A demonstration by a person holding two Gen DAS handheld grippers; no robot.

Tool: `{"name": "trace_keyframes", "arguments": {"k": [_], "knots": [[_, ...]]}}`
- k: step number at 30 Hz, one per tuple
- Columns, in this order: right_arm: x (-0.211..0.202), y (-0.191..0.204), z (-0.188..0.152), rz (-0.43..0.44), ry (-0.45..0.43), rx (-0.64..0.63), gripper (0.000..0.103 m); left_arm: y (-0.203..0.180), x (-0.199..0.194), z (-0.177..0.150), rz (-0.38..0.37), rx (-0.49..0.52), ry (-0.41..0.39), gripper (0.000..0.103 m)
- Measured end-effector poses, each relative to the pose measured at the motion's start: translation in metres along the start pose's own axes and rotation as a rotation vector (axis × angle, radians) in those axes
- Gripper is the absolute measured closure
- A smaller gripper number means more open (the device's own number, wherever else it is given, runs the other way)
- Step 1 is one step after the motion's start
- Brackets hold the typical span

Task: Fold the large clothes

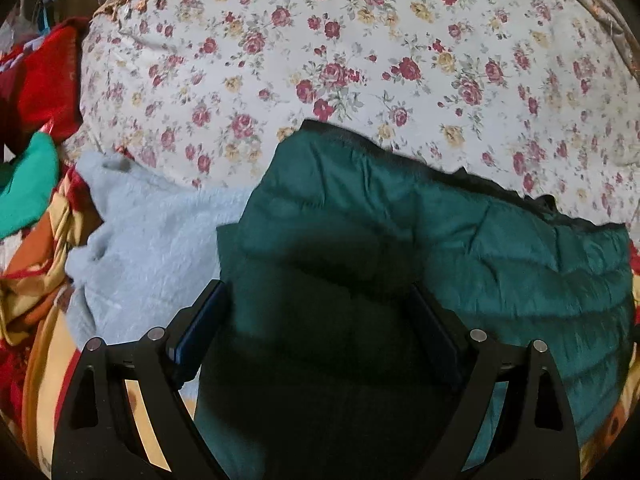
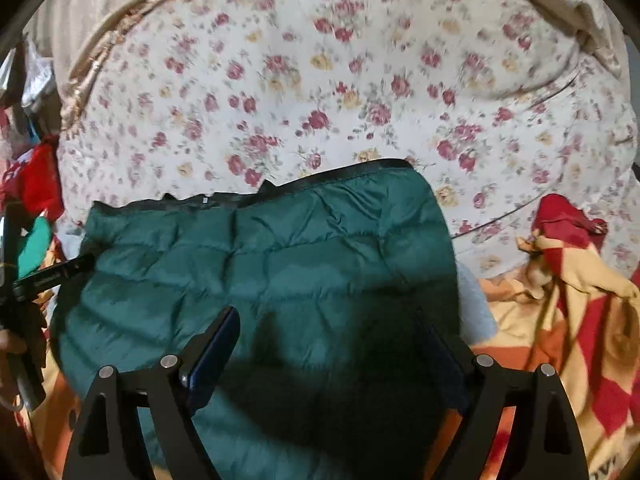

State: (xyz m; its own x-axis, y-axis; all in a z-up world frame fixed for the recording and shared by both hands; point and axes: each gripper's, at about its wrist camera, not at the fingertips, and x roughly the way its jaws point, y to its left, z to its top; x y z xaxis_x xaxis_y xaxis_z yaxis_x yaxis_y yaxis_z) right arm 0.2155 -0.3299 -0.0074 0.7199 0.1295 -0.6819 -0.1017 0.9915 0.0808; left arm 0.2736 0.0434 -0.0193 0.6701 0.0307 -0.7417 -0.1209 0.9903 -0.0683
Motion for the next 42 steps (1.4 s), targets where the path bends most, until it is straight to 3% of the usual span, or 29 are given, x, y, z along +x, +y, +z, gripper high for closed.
{"name": "trace_keyframes", "arguments": {"k": [4, 7, 13, 19, 37, 42], "knots": [[0.011, -0.006, -0.020, -0.033, 0.053, 0.021, 0.017, 0.006, -0.012, -0.015, -0.020, -0.024, 0.001, 0.013], [0.035, -0.015, -0.035, 0.001, 0.123, 0.091, 0.014, 0.008, -0.013, -0.025, -0.025, -0.040, 0.023, 0.013], [0.014, -0.012, -0.029, -0.043, 0.101, 0.095, 0.013, 0.009, -0.023, -0.037, -0.033, -0.033, 0.042, 0.013], [-0.011, -0.005, -0.027, 0.002, 0.091, 0.116, 0.012, 0.013, -0.034, -0.045, -0.051, -0.046, 0.034, 0.013], [-0.006, 0.002, -0.028, 0.024, 0.114, 0.112, 0.011, 0.016, -0.033, -0.045, -0.058, -0.043, 0.037, 0.013], [-0.002, -0.005, -0.027, 0.027, 0.120, 0.129, 0.001, 0.019, -0.028, -0.041, -0.073, -0.051, 0.044, 0.013]]}}
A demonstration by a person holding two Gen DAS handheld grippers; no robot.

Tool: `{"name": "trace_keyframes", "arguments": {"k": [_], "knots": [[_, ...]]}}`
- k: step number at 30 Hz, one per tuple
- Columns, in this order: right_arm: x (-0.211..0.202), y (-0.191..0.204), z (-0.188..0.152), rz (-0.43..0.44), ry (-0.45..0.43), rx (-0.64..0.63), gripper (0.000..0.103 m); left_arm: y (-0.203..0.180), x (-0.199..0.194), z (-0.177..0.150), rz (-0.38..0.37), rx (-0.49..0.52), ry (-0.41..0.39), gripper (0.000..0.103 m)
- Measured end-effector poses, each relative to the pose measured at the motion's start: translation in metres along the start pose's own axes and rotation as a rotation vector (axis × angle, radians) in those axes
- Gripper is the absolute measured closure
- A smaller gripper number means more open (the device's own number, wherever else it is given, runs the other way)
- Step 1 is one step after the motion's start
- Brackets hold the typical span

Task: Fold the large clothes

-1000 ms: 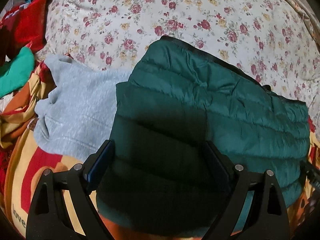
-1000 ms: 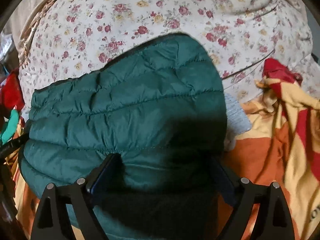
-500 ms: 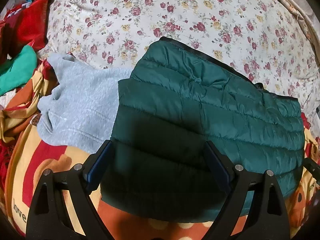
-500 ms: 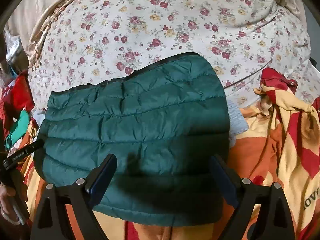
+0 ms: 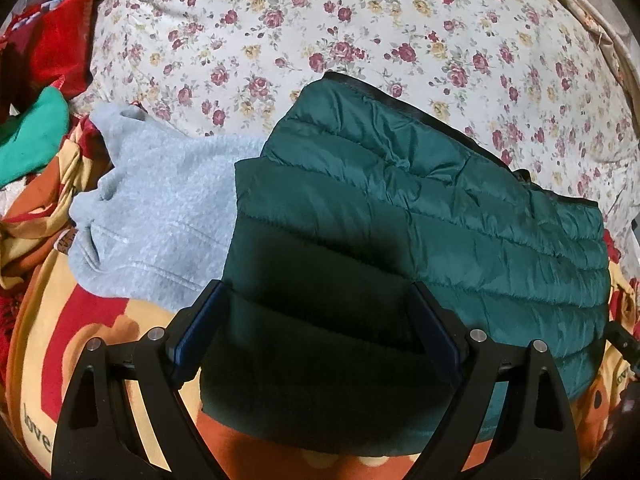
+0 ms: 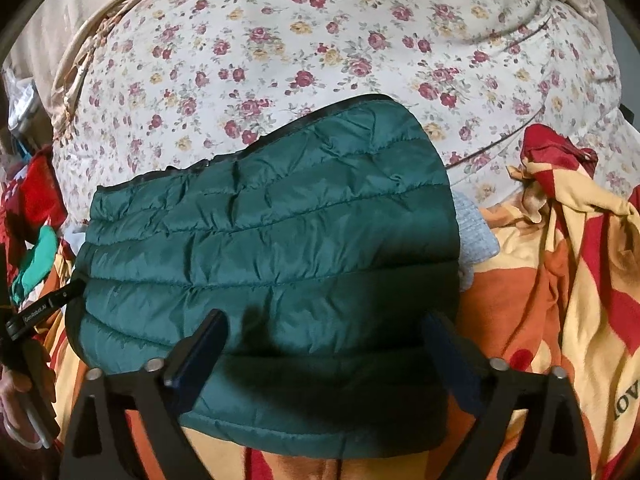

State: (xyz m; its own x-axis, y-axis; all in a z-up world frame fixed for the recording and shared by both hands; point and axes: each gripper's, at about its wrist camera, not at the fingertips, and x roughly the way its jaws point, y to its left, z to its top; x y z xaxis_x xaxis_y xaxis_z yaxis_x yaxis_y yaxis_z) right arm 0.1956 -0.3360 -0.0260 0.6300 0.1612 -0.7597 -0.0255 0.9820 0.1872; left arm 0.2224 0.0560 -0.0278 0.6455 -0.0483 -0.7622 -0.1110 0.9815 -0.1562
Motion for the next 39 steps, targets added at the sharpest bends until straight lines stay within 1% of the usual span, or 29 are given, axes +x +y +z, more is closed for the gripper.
{"name": "trace_keyframes", "arguments": {"k": [14, 18, 21, 22, 23, 24, 27, 32, 35, 39], "knots": [[0.015, -0.028, 0.015, -0.038, 0.037, 0.043, 0.000, 0.012, 0.018, 0.016, -0.016, -0.038, 0.029, 0.013], [0.024, -0.035, 0.015, -0.032, 0.054, 0.063, 0.000, 0.016, 0.026, 0.018, -0.043, -0.053, 0.046, 0.011], [0.035, -0.043, 0.015, -0.005, 0.076, 0.097, 0.000, 0.022, 0.034, 0.019, -0.089, -0.085, 0.065, 0.009], [0.038, -0.045, 0.015, 0.006, 0.082, 0.108, 0.000, 0.023, 0.036, 0.019, -0.096, -0.093, 0.068, 0.007], [0.042, -0.048, 0.015, 0.019, 0.089, 0.121, 0.000, 0.024, 0.038, 0.019, -0.095, -0.100, 0.068, 0.002], [0.046, -0.050, 0.015, 0.030, 0.094, 0.132, 0.000, 0.025, 0.040, 0.019, -0.098, -0.105, 0.067, 0.001], [0.056, -0.055, 0.016, 0.065, 0.106, 0.159, 0.000, 0.028, 0.048, 0.020, -0.141, -0.132, 0.083, 0.001], [0.072, -0.060, 0.020, 0.142, 0.127, 0.169, 0.000, 0.030, 0.058, 0.022, -0.181, -0.149, 0.091, 0.000], [0.084, -0.065, 0.023, 0.210, 0.133, 0.182, 0.000, 0.034, 0.070, 0.025, -0.234, -0.180, 0.117, 0.000], [0.094, -0.065, 0.027, 0.253, 0.128, 0.167, 0.000, 0.039, 0.082, 0.028, -0.289, -0.223, 0.154, 0.000]]}}
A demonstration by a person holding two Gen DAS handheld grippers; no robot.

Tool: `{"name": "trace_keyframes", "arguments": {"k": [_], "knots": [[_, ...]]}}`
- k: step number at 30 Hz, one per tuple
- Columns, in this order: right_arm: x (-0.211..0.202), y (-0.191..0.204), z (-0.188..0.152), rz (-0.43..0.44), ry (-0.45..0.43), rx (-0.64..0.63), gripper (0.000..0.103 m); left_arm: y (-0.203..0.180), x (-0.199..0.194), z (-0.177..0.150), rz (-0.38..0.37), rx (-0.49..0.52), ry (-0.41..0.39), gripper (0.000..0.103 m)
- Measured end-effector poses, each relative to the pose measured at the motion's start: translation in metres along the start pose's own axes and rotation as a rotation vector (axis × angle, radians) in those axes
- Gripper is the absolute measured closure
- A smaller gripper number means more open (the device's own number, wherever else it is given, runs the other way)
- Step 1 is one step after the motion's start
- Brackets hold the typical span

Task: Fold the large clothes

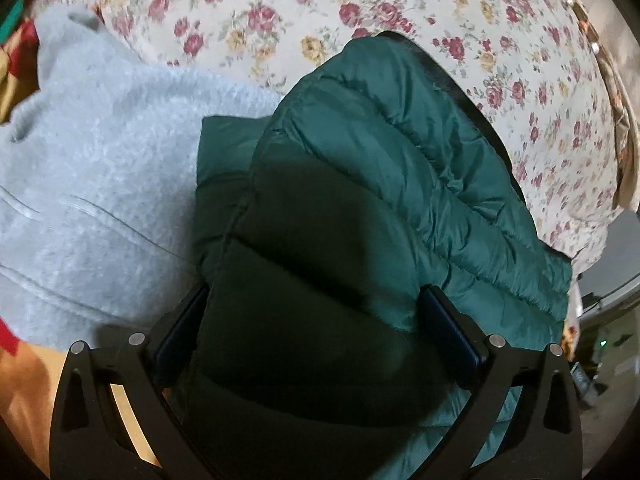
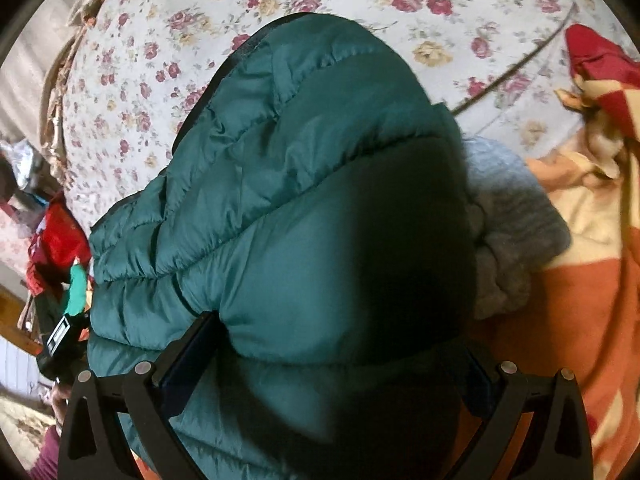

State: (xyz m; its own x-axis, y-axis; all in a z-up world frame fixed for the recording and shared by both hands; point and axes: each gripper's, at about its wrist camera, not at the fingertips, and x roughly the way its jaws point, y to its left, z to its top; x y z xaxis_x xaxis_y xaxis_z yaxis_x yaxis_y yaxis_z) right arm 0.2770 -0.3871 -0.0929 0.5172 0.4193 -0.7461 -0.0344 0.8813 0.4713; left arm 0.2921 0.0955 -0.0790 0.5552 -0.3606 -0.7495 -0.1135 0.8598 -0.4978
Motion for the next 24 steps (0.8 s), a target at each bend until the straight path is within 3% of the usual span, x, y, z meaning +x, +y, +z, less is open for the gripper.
{"name": "trace_keyframes", "arguments": {"k": [7, 9, 11, 14, 18, 24], "knots": [[0.010, -0.003, 0.002, 0.091, 0.041, 0.014, 0.000, -0.007, 0.004, 0.000, 0.017, 0.012, -0.004, 0.001], [0.005, 0.006, -0.002, 0.093, 0.029, -0.020, 0.008, -0.015, -0.002, -0.004, 0.013, 0.040, -0.026, 0.019], [-0.003, 0.016, -0.006, 0.089, 0.011, -0.046, 0.029, -0.023, -0.009, -0.008, 0.021, 0.066, -0.043, 0.031], [-0.018, 0.025, -0.005, 0.113, -0.010, -0.049, 0.049, -0.031, -0.024, -0.011, 0.013, 0.089, -0.061, 0.052], [-0.046, 0.042, -0.010, 0.144, -0.045, -0.072, 0.059, -0.037, -0.050, -0.015, -0.011, 0.113, -0.073, 0.069], [-0.099, 0.069, -0.034, 0.182, -0.054, -0.119, 0.060, -0.035, -0.105, -0.045, -0.063, 0.142, -0.043, 0.074]]}}
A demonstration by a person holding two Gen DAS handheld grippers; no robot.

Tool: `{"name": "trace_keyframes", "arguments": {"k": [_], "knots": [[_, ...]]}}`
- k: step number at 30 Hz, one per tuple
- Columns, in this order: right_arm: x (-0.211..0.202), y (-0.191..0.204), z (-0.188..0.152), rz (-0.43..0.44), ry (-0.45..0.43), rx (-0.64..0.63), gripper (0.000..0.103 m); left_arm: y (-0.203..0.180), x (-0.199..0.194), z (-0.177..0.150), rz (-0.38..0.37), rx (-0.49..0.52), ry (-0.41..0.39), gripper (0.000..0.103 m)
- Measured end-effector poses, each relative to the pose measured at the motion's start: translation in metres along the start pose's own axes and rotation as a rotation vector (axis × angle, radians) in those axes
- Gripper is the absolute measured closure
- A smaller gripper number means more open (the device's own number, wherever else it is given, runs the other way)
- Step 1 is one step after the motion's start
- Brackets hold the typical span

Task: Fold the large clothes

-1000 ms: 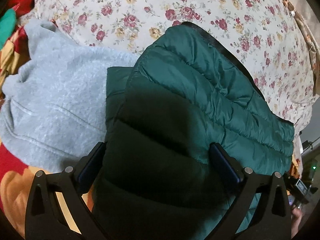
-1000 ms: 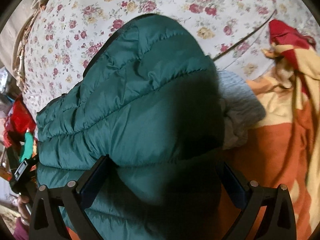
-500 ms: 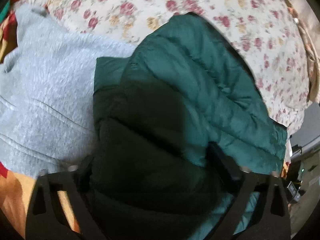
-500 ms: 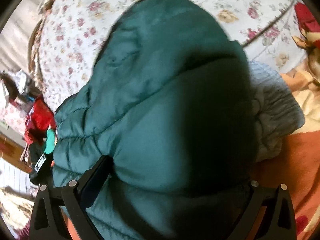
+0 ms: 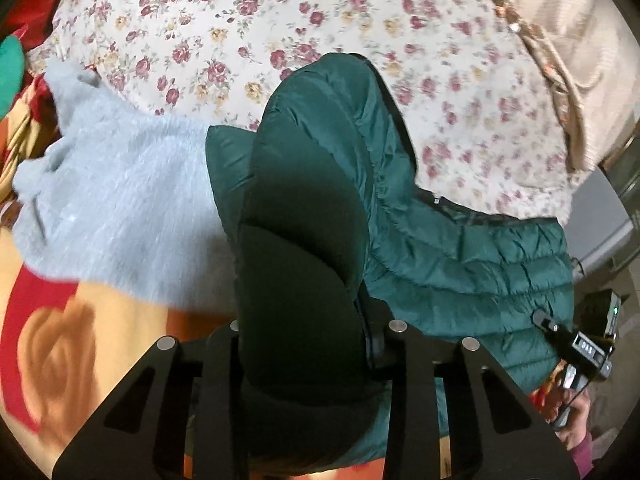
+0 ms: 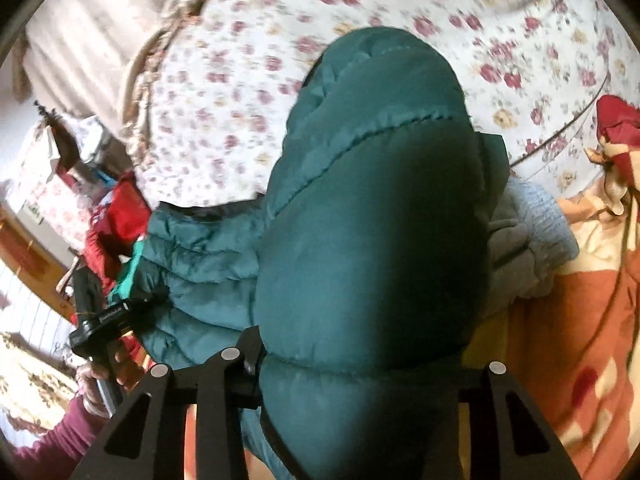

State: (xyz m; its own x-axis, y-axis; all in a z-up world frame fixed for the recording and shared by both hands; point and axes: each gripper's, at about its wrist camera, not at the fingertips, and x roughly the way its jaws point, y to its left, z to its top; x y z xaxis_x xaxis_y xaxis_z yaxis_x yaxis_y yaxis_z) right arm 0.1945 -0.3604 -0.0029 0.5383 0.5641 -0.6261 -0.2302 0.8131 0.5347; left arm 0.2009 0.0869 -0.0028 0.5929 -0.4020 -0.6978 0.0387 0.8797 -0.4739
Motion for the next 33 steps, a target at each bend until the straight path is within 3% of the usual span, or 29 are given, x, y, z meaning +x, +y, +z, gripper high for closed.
{"name": "trace_keyframes", "arguments": {"k": [6, 10, 13, 15, 17, 21, 26, 30, 33], "knots": [[-0.046, 0.023, -0.040, 0.056, 0.067, 0.004, 0.061, -0.007, -0.056, -0.043, -0.015, 0.029, 0.076, 0.075], [-0.057, 0.021, -0.077, 0.015, 0.142, 0.044, 0.058, -0.010, -0.078, -0.073, 0.039, 0.080, 0.091, 0.070], [-0.044, 0.008, -0.098, -0.185, 0.199, 0.054, 0.038, -0.007, -0.070, -0.090, 0.139, 0.109, 0.076, 0.046], [-0.028, 0.000, -0.109, -0.287, 0.222, 0.021, 0.027, -0.004, -0.054, -0.098, 0.218, 0.139, 0.062, 0.020], [-0.022, -0.003, -0.115, -0.300, 0.193, 0.027, 0.018, 0.003, -0.044, -0.104, 0.251, 0.134, 0.037, 0.015], [-0.034, 0.011, -0.117, -0.382, 0.145, -0.003, 0.017, 0.004, -0.052, -0.110, 0.269, 0.106, 0.011, 0.015], [-0.068, 0.040, -0.114, -0.504, 0.075, -0.062, 0.017, -0.016, -0.082, -0.112, 0.329, 0.153, -0.056, 0.015], [-0.093, 0.071, -0.110, -0.535, -0.028, -0.090, 0.017, -0.034, -0.100, -0.117, 0.355, 0.196, -0.123, 0.015], [-0.101, 0.099, -0.112, -0.501, -0.090, -0.107, 0.011, -0.046, -0.106, -0.121, 0.349, 0.207, -0.147, 0.015]]}}
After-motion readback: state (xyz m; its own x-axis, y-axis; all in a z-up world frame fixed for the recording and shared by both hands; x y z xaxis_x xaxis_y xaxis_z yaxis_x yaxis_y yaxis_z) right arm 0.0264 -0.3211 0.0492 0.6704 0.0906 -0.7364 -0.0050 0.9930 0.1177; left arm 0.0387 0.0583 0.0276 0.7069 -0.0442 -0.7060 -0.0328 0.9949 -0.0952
